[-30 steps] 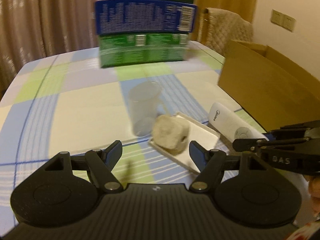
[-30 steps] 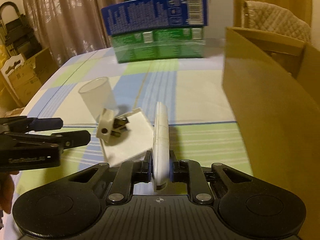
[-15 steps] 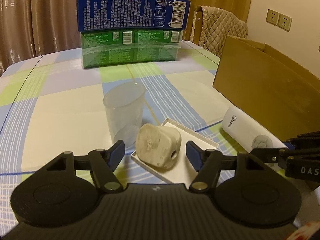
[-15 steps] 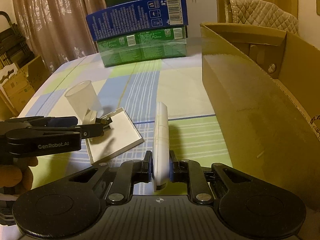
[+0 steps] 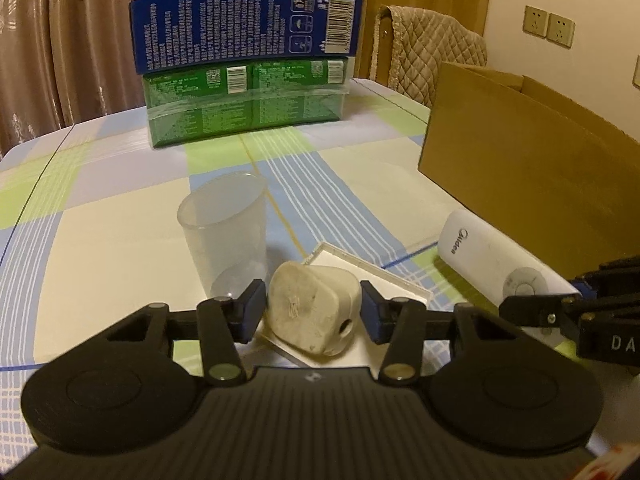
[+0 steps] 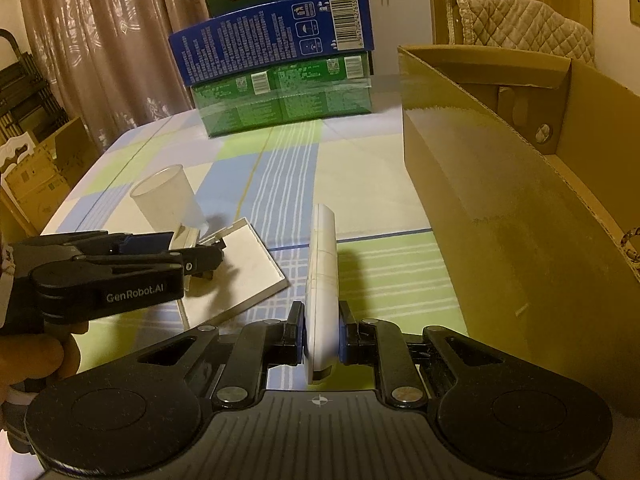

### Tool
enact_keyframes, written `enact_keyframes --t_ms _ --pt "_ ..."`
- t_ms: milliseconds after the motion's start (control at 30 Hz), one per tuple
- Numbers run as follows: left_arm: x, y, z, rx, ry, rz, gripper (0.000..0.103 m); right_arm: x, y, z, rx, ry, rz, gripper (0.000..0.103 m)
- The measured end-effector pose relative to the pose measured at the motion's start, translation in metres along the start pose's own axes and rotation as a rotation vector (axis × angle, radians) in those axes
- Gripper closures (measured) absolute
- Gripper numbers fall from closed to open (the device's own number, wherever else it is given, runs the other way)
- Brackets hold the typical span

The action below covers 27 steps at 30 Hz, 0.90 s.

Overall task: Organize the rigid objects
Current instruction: 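Grasp the beige plug on the white tray with the left tool while the right tool holds the remote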

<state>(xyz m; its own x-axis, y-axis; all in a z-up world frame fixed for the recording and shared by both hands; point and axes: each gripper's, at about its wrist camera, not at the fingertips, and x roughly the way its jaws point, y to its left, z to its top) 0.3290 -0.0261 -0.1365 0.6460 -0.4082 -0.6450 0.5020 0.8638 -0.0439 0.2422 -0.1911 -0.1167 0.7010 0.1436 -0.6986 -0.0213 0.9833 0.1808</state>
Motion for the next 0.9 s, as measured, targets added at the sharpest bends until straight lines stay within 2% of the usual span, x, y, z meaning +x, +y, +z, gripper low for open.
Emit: enact_keyframes --t_ms 33,100,167,267,367,567,633,700,733,833,900 --pt "-0.002 -0.002 0.0 0.011 0.006 0.0 0.059 0.0 0.0 0.0 0.001 0.0 0.001 0.091" --pt "-0.009 -0.007 -0.002 0.02 0.008 0.0 0.073 -0.004 -0.001 -0.001 0.002 -0.003 0.0 0.091" --pt "-0.017 -0.01 -0.002 0.007 0.029 0.005 0.08 -0.009 -0.003 -0.003 0.008 -0.005 -0.001 0.091" --pt "-0.025 -0.015 -0.008 -0.01 0.037 0.002 0.081 -0.016 -0.004 -0.006 0.009 -0.003 0.001 0.091" --pt "-0.027 -0.018 -0.011 -0.006 0.029 0.04 0.08 -0.021 -0.004 -0.009 0.007 -0.003 0.005 0.091" --pt "-0.017 -0.022 -0.013 0.013 0.036 0.057 0.075 -0.024 -0.004 -0.012 0.013 0.0 0.007 0.091" --pt "-0.015 -0.024 -0.013 0.032 0.026 0.055 0.067 -0.023 -0.004 -0.012 0.014 0.001 0.007 0.091" --pt "-0.014 -0.03 -0.013 0.073 0.025 0.061 0.051 -0.022 -0.005 -0.013 0.015 0.003 0.007 0.091" --pt "-0.014 -0.033 -0.014 0.108 0.02 0.076 0.049 -0.022 -0.005 -0.013 0.016 0.003 0.006 0.091" --pt "-0.012 -0.041 -0.016 0.184 0.007 0.095 0.047 -0.021 -0.007 -0.014 0.02 0.004 0.004 0.091" --pt "-0.01 -0.043 -0.016 0.19 0.0 0.099 0.047 -0.02 -0.008 -0.013 0.021 0.003 0.003 0.091"
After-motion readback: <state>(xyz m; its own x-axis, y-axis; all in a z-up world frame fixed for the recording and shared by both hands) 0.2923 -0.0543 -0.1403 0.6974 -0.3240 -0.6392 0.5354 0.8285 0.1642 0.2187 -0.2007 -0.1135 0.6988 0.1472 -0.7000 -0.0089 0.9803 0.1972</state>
